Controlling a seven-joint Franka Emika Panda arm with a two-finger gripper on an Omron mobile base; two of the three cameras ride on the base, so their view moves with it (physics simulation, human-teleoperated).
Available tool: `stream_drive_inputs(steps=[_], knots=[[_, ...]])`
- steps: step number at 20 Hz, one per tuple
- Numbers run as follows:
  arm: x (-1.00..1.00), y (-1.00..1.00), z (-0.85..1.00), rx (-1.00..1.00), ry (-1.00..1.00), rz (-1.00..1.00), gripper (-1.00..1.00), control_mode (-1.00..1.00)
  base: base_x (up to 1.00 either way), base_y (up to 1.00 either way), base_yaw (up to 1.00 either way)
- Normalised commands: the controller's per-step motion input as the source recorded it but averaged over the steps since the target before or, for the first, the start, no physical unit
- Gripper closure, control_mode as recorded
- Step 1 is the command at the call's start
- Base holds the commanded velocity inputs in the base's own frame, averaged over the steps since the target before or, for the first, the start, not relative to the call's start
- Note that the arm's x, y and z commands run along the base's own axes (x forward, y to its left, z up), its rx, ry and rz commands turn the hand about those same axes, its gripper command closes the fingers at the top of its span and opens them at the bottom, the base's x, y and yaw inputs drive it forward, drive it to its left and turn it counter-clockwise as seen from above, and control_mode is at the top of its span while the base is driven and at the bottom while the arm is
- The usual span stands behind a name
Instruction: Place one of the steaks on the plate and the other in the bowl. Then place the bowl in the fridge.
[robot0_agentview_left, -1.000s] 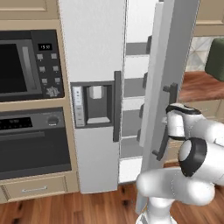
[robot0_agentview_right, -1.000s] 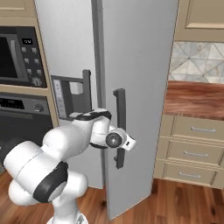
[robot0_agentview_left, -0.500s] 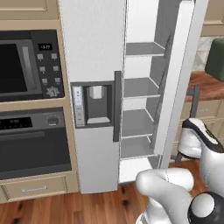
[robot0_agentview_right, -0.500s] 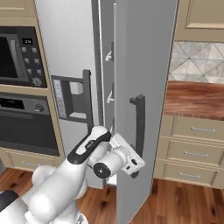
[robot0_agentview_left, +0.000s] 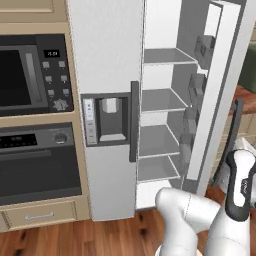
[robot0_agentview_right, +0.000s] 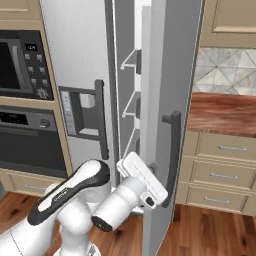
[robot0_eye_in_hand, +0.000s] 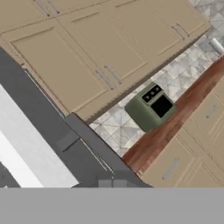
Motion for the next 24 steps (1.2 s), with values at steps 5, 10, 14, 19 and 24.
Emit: stream_drive_inputs(steps=[5,10,14,19,24], knots=[[-0.73,0.78,0.9,-0.09,-0.04,0.0,1.0,-1.0,0.0,0.0,0.0],[0.2,1.0,0.43,-0.33,0.06,-0.05,1.0,-1.0,0.0,0.0,0.0],[0.66,1.0,0.17,-0.36,0.0,-0.12,1.0,-1.0,0.0,0.0,0.0],[0.98,0.98,-0.06,-0.29,-0.01,-0.08,1.0,-1.0,0.0,0.0,0.0],[0.94,0.61,-0.42,-0.2,-0.03,-0.05,1.0,-1.0,0.0,0.0,0.0]])
